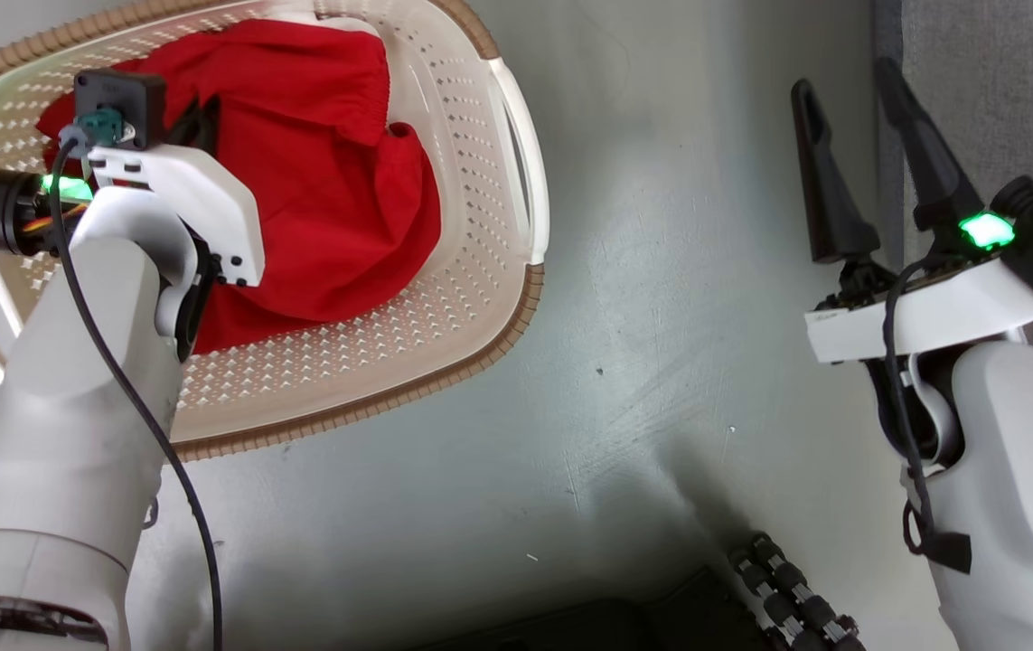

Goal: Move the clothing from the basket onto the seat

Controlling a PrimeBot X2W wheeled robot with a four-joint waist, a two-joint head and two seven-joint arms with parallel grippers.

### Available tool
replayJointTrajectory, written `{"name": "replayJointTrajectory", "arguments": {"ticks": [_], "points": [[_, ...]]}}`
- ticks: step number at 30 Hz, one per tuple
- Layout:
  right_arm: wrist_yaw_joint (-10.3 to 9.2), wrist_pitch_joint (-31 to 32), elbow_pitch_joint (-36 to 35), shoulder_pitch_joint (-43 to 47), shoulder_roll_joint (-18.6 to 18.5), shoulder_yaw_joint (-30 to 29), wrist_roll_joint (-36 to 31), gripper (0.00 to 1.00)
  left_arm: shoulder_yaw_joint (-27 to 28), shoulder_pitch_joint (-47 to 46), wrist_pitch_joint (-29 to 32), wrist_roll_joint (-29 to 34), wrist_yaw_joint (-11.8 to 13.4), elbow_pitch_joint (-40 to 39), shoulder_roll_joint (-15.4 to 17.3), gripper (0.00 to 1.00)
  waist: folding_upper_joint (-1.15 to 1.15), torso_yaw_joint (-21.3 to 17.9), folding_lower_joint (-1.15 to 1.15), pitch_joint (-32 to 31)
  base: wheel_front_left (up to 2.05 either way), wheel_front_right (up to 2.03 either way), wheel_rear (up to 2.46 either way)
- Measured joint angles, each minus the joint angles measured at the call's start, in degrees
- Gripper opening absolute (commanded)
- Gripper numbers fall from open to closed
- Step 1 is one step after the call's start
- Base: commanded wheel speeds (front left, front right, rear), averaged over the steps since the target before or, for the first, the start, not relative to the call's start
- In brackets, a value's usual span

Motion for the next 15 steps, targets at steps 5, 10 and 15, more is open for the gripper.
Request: {"name": "replayJointTrajectory", "arguments": {"ticks": [5, 10, 15], "points": [[0.01, 0.0, 0.3, -2.03, 0.0, -0.97, -0.09, 1.0, 0.38, 1.76, -3.47, -0.57, -0.89, -1.22, -0.13, 0.0, 0.0, 1.02, 0.0, -1.46, 0.0, 0.0, 0.0], [0.01, 0.0, 1.21, -3.21, -0.03, -1.97, -0.08, 1.0, 0.47, 3.47, -6.98, -0.94, -1.7, -2.77, -0.24, 0.0, 0.0, 2.16, 0.0, -3.25, 0.0, 0.0, 0.0], [0.01, -0.01, 2.85, -3.24, -0.03, -3.33, -0.08, 1.0, 0.64, 5.98, -9.8, -1.55, -2.65, -4.47, -0.57, 0.0, 0.0, 3.33, 0.0, -5.44, 0.0, 0.0, 0.0]]}}
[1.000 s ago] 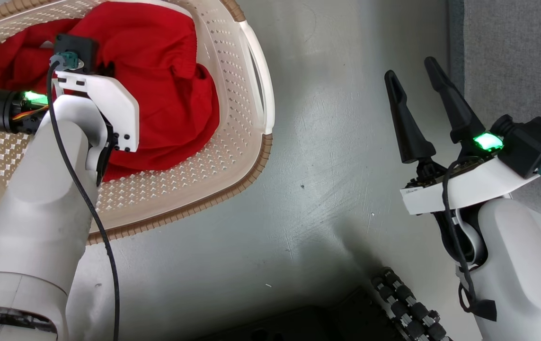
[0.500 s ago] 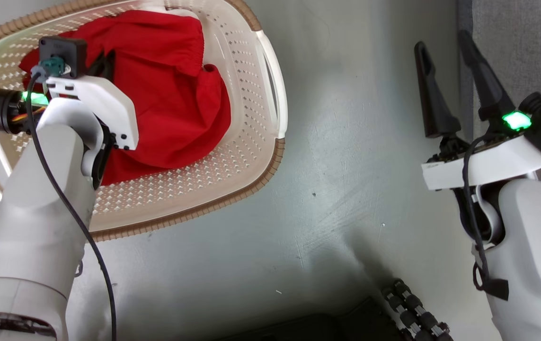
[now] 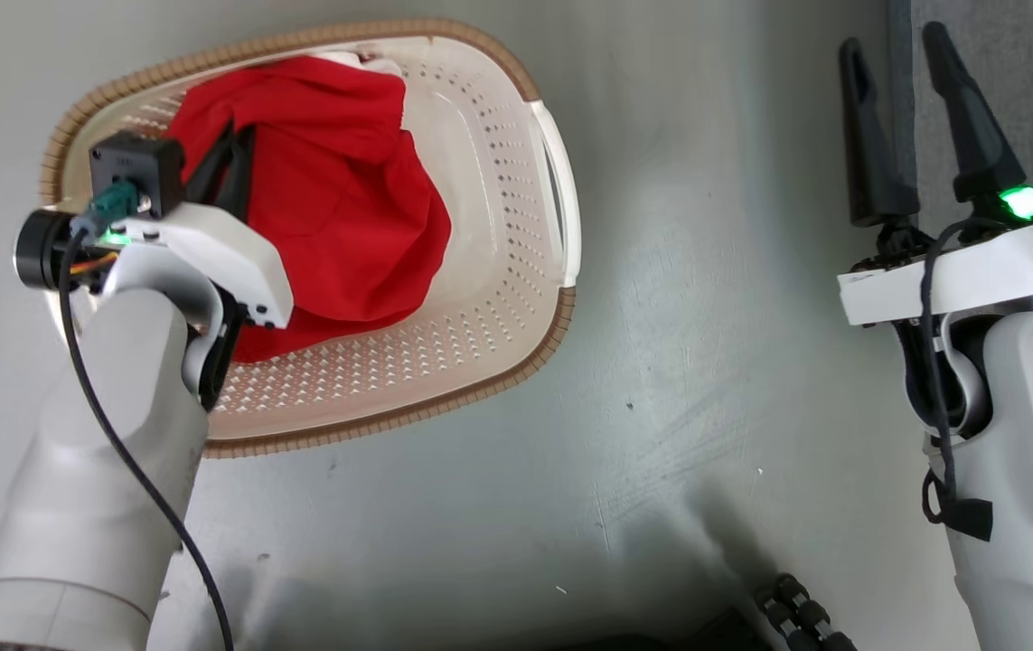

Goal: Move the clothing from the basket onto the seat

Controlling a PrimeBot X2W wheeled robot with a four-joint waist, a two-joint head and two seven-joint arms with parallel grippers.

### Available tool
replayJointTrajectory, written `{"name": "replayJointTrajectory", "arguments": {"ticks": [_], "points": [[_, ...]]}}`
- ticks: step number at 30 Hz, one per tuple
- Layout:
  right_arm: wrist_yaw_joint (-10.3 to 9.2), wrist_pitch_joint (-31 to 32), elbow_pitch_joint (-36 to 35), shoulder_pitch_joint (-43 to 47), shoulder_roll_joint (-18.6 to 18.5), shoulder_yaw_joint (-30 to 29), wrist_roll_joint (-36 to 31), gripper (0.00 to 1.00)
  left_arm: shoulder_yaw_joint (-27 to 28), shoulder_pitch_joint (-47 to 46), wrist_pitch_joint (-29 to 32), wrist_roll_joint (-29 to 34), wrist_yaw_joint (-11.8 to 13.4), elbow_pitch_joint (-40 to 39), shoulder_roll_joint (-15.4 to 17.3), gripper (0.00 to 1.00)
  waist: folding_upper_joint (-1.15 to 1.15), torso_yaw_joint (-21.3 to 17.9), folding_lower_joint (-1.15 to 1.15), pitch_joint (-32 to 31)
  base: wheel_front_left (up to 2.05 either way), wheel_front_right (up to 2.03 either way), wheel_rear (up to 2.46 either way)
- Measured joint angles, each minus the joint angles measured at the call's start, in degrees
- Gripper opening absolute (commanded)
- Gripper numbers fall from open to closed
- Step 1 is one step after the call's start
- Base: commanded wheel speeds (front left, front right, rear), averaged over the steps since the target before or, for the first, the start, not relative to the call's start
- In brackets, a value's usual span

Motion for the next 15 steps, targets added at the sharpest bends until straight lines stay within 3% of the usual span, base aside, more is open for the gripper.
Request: {"name": "replayJointTrajectory", "arguments": {"ticks": [15], "points": [[-0.01, 0.0, 2.42, 0.09, -0.04, -2.97, -1.31, 1.0, 1.21, 8.36, -3.68, -2.26, -1.14, -6.89, -0.37, 0.0, 0.0, 2.92, 0.0, -8.71, 0.0, 0.0, 0.0]]}}
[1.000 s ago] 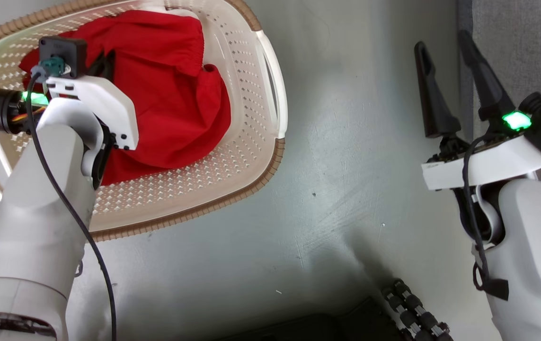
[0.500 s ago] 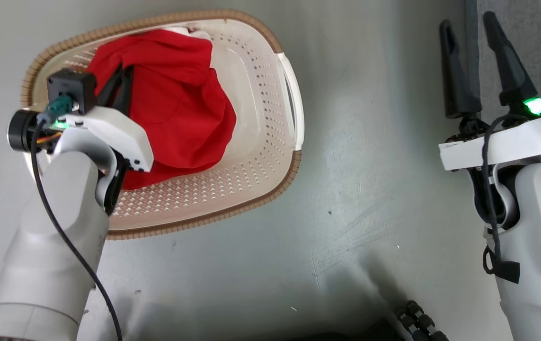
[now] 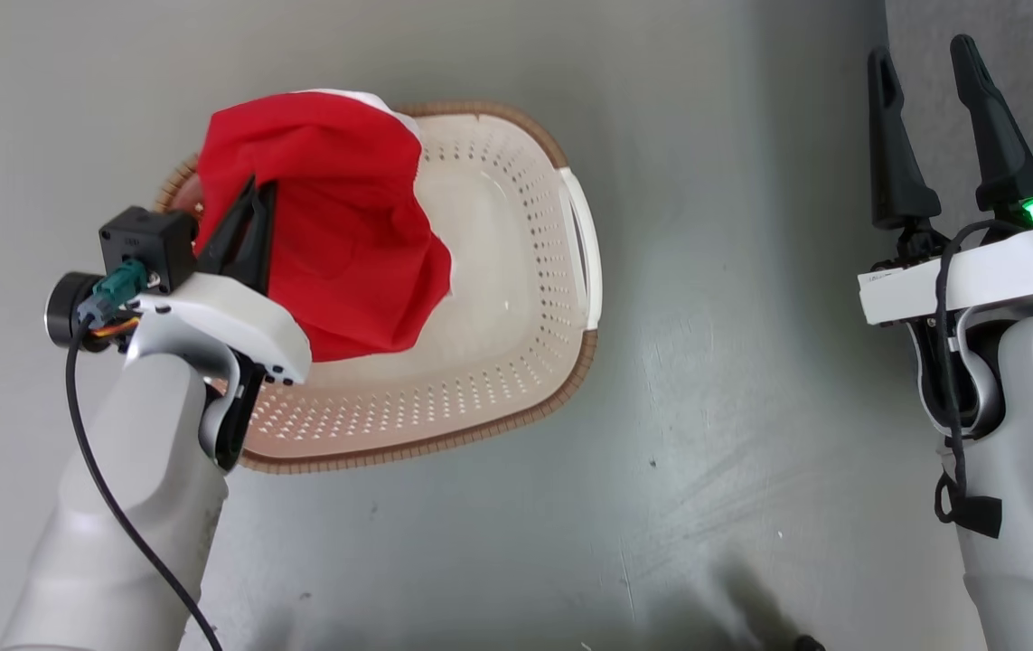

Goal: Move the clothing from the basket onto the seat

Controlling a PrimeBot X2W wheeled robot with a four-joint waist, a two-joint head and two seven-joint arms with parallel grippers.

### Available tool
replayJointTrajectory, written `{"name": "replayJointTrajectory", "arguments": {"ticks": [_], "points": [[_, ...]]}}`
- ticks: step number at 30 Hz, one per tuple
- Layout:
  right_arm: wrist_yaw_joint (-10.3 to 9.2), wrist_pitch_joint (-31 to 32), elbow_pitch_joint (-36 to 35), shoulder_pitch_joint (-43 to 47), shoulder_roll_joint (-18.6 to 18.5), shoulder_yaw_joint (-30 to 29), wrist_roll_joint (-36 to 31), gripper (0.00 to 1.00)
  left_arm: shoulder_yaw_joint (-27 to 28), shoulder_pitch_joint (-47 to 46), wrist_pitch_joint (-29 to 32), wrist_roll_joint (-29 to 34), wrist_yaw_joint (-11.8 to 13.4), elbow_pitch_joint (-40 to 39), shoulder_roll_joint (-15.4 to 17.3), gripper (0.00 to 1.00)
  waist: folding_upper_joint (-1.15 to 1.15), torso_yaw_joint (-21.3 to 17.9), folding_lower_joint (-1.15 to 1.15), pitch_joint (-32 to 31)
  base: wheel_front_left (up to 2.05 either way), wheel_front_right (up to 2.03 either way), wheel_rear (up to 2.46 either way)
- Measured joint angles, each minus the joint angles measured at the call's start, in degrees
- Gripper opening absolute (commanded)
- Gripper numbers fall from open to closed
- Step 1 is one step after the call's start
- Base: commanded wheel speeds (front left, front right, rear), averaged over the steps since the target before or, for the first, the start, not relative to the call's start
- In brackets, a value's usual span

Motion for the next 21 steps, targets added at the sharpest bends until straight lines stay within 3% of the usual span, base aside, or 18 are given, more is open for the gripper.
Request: {"name": "replayJointTrajectory", "arguments": {"ticks": [21], "points": [[0.0, 0.01, 3.32, 7.51, -0.02, 0.42, -2.85, 1.0, 1.47, 13.08, -0.49, -2.76, -0.16, -10.96, -1.55, 0.0, 0.0, 3.77, 0.0, -17.37, 0.0, 0.0, 0.0]]}}
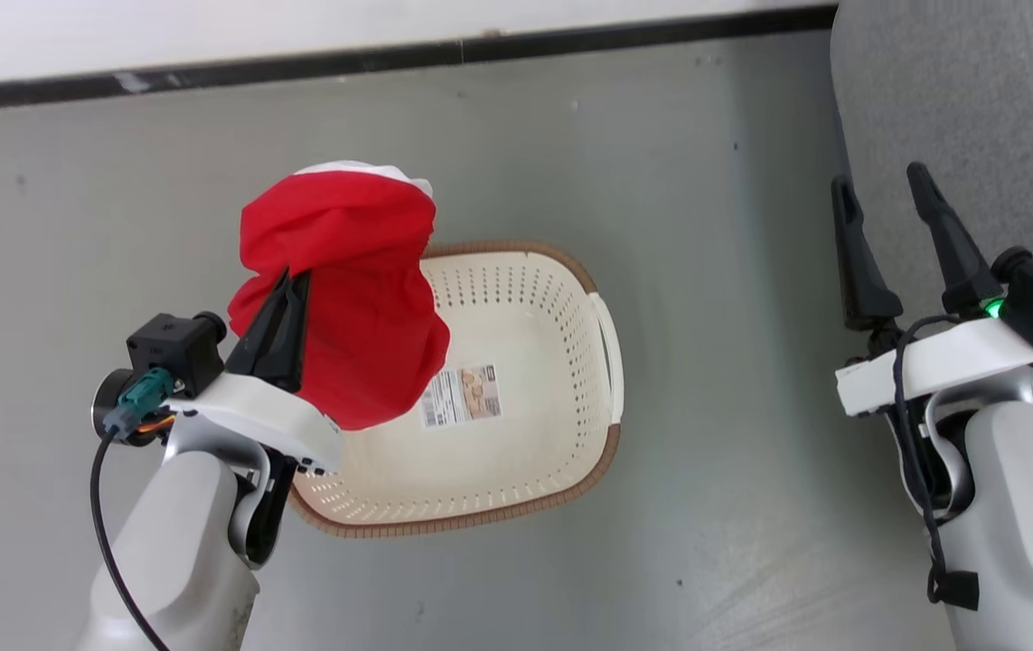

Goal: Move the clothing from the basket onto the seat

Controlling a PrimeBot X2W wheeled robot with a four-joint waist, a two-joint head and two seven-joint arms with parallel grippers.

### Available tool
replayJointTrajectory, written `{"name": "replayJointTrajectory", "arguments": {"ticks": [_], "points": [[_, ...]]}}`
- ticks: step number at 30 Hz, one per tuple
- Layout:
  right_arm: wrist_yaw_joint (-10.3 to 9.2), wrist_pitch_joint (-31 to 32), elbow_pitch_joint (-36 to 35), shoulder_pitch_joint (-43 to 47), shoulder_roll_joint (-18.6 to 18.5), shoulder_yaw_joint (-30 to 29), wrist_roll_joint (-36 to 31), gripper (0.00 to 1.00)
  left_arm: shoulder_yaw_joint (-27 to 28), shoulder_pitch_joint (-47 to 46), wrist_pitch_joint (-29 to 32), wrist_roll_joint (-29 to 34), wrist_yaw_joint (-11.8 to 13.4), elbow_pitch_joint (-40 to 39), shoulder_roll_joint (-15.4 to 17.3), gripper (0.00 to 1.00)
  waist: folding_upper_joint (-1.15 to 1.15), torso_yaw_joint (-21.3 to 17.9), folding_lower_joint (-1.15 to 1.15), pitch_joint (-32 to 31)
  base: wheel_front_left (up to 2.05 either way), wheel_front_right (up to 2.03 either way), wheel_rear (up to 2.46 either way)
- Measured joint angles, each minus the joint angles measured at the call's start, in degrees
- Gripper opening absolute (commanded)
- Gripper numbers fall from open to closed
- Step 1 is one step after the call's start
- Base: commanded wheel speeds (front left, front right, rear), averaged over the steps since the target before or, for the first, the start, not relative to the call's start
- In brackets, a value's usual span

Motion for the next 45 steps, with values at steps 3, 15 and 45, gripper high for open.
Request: {"name": "replayJointTrajectory", "arguments": {"ticks": [3, 15, 45], "points": [[0.0, 0.0, 0.26, 1.43, 0.0, 0.13, -0.45, 1.0, -0.02, 1.68, 0.0, -0.16, 0.09, -1.32, -0.09, 0.0, 0.0, 0.42, 0.0, -2.55, 0.0, 0.0, 0.0], [0.0, 0.0, 0.14, 6.04, -0.04, 7.28, -1.7, 1.0, -1.14, 7.91, 0.47, -0.81, 0.96, -5.47, -0.15, 0.0, 0.0, 1.91, 0.0, -11.46, 0.0, 0.0, 0.0], [0.01, 0.0, 4.47, 6.99, -0.67, 35.9, -2.54, 1.0, -12.52, 16.37, 13.83, 1.14, 2.76, -22.83, -0.31, 0.0, 0.0, 8.35, 0.0, -25.36, 0.0, 0.0, 0.0]]}}
